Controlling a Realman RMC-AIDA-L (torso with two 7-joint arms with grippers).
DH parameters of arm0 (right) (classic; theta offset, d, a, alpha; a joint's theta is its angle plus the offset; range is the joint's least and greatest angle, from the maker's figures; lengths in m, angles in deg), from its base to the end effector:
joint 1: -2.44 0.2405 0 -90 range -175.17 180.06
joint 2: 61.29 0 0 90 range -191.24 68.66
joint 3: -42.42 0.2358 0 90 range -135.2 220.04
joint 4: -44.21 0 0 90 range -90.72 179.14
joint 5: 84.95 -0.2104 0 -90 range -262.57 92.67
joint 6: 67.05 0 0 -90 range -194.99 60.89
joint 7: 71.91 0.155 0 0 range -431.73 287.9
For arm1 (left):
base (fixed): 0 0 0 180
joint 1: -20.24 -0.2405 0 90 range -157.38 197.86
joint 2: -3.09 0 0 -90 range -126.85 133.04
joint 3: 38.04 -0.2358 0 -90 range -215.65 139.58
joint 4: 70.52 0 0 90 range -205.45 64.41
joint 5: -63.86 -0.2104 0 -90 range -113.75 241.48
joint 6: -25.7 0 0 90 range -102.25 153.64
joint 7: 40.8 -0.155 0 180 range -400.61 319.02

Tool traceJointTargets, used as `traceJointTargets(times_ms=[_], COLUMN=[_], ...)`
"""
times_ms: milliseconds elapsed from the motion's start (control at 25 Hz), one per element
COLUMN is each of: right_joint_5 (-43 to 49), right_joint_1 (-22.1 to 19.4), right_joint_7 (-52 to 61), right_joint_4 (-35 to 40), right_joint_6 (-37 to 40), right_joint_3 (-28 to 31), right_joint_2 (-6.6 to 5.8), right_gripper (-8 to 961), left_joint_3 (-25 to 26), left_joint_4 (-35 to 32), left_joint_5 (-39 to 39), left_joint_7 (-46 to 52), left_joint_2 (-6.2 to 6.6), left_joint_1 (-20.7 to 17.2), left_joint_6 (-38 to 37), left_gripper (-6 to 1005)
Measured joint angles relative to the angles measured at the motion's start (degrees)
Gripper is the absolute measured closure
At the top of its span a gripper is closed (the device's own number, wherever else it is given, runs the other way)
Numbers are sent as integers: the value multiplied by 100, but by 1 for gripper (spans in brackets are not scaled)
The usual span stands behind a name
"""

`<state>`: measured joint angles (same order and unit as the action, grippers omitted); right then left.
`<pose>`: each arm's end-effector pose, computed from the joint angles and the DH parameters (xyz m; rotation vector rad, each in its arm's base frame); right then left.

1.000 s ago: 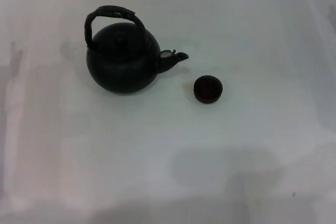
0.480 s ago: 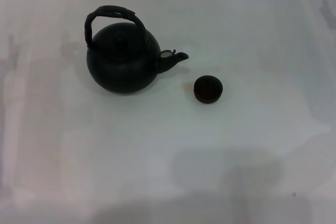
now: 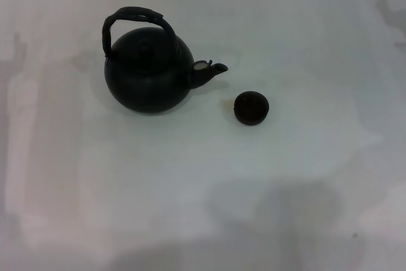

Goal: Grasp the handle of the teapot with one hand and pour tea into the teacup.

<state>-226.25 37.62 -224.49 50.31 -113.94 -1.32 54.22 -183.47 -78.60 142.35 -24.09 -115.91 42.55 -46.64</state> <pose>0.3349 0.4013 0.0426 -1.5600 0.7735 0.5868 -0.3470 0.3113 0.0294 -1.2565 -0.7366 -0.8207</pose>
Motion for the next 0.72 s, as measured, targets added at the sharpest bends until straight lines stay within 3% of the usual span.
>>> traceJointTargets(times_ms=[720], right_joint_5=[-46], right_joint_1=[63], right_joint_7=[-172], right_joint_4=[63], right_joint_6=[13], right_joint_3=[137], right_joint_2=[23], right_gripper=[111], left_joint_3=[135], left_joint_4=[114], left_joint_5=[-7], left_joint_7=[9], left_joint_2=[0], left_joint_1=[149], left_joint_6=[136], left_gripper=[166])
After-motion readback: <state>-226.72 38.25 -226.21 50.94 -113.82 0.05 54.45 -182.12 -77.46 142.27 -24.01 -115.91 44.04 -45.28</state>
